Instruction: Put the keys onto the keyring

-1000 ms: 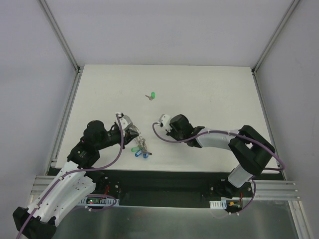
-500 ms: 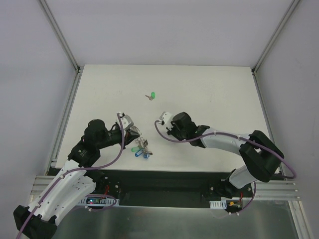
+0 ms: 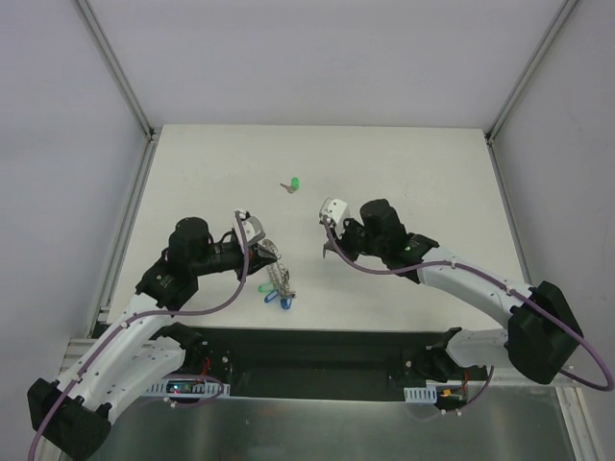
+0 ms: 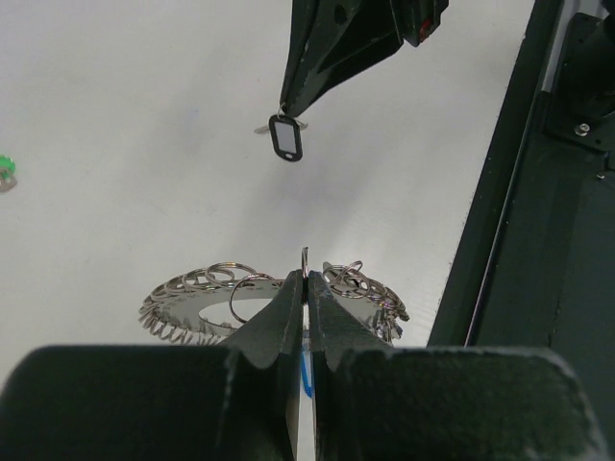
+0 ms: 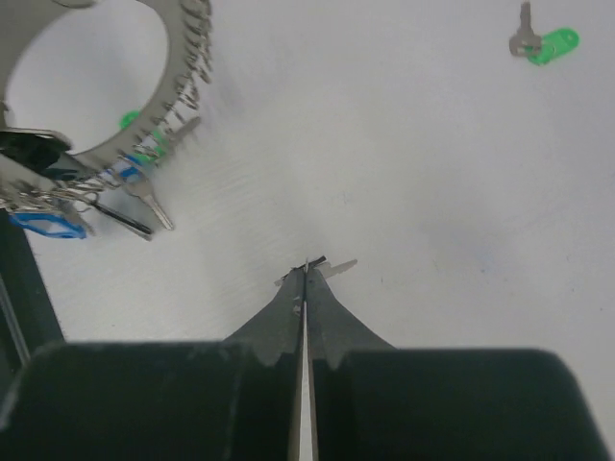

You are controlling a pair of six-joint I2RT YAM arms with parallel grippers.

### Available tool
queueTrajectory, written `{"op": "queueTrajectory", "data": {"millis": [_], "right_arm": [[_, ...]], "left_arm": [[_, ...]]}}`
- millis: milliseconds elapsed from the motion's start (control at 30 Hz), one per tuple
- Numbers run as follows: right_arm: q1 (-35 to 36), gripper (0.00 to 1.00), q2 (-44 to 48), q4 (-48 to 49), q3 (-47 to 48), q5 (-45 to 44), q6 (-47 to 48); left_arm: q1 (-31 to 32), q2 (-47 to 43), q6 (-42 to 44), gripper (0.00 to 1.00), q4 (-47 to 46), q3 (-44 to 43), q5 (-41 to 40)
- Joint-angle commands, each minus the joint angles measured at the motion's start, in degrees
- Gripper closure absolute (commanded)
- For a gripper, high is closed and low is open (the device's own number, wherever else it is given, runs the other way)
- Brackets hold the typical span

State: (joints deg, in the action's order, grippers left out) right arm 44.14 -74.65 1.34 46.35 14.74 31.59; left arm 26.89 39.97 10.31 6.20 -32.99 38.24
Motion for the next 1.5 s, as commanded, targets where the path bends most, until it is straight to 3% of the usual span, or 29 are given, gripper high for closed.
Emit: {"op": "queueTrajectory", "data": {"millis": [0,333,533,667,867,1467], "right_arm": [[-1.2,0.99,4.5,0.9,3.2,15.0,-0.4],[-1.9,0.99,10.6,-0.1,3.7,23.8,0.7],[-1.7,0.99,15.0,-1.1,2.5,25.0,0.9],[0.9,0.99,18.0,-0.9,0.4,20.8,2.0],[5.9,0.99,18.9,-0.9,-0.3,14.5,4.0],[8.0,0.99,17.4,-4.0,-0.2,16.7,5.1]], "left_arm": [[-0.6,4.0,3.1,1.00,-6.1,-6.5,7.7],[-0.3,15.6,12.1,1.00,-7.3,-15.0,20.8],[-0.2,15.8,17.5,1.00,-7.9,-12.1,25.2],[0.0,16.8,17.6,1.00,-10.1,-9.8,28.3],[2.4,18.5,17.0,1.00,-11.4,-8.2,29.1],[4.2,16.9,12.7,1.00,-17.4,-5.7,29.2]]}}
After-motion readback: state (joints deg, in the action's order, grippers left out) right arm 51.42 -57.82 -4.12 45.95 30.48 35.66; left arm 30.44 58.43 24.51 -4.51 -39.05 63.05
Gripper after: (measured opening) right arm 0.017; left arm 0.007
